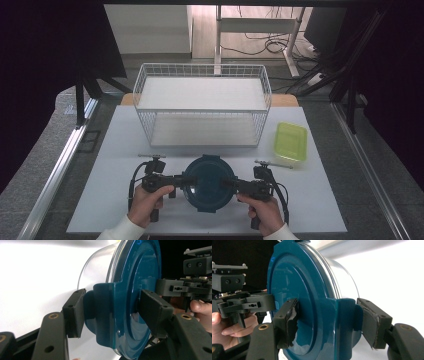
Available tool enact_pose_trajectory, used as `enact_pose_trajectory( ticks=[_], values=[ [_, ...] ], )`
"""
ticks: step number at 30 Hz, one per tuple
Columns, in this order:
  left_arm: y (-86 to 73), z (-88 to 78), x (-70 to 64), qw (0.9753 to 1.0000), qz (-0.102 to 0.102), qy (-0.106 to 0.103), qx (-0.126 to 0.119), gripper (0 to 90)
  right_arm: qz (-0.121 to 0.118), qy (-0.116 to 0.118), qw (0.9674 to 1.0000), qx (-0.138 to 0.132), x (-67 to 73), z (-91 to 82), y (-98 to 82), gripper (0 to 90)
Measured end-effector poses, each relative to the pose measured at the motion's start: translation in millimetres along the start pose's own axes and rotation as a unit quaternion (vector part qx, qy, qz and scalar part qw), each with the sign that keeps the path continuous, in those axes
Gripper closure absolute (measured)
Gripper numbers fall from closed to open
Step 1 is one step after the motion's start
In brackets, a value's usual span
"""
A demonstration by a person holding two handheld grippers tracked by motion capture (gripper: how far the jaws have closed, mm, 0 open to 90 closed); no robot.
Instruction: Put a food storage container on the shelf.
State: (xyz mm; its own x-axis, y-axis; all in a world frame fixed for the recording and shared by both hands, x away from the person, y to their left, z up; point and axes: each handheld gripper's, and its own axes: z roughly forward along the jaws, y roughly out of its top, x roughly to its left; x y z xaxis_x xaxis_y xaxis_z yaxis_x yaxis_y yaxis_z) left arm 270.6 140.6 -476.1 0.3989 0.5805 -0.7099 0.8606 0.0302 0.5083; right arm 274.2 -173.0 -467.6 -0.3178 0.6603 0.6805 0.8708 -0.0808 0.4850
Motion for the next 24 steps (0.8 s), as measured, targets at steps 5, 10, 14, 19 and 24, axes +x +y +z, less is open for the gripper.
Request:
enact_pose_trajectory(
  ticks=[5,10,14,19,24],
  values=[
    [11.8,-3.4,-0.8,0.9999,0.003,-0.003,-0.011,40.3,-0.006,0.001,1.0000,-0.002,5.5,-0.8,14.7,36.1],
    [20.6,-6.2,-0.3,0.9998,0.002,-0.006,-0.017,40.4,-0.016,-0.002,0.9999,-0.002,10.4,-0.4,26.3,36.2],
    [27.5,-8.7,-1.4,0.9997,0.002,-0.005,-0.022,40.4,-0.018,0.000,0.9998,-0.003,13.6,-0.2,34.5,36.3],
    [34.5,-11.6,-2.2,0.9997,0.004,-0.005,-0.025,40.5,-0.022,0.001,0.9998,-0.002,17.1,0.5,43.5,36.4],
    [40.6,-14.7,-4.3,0.9996,0.004,-0.006,-0.028,40.5,-0.027,0.001,0.9996,-0.001,22.1,-0.6,52.0,36.6]
  ],
)
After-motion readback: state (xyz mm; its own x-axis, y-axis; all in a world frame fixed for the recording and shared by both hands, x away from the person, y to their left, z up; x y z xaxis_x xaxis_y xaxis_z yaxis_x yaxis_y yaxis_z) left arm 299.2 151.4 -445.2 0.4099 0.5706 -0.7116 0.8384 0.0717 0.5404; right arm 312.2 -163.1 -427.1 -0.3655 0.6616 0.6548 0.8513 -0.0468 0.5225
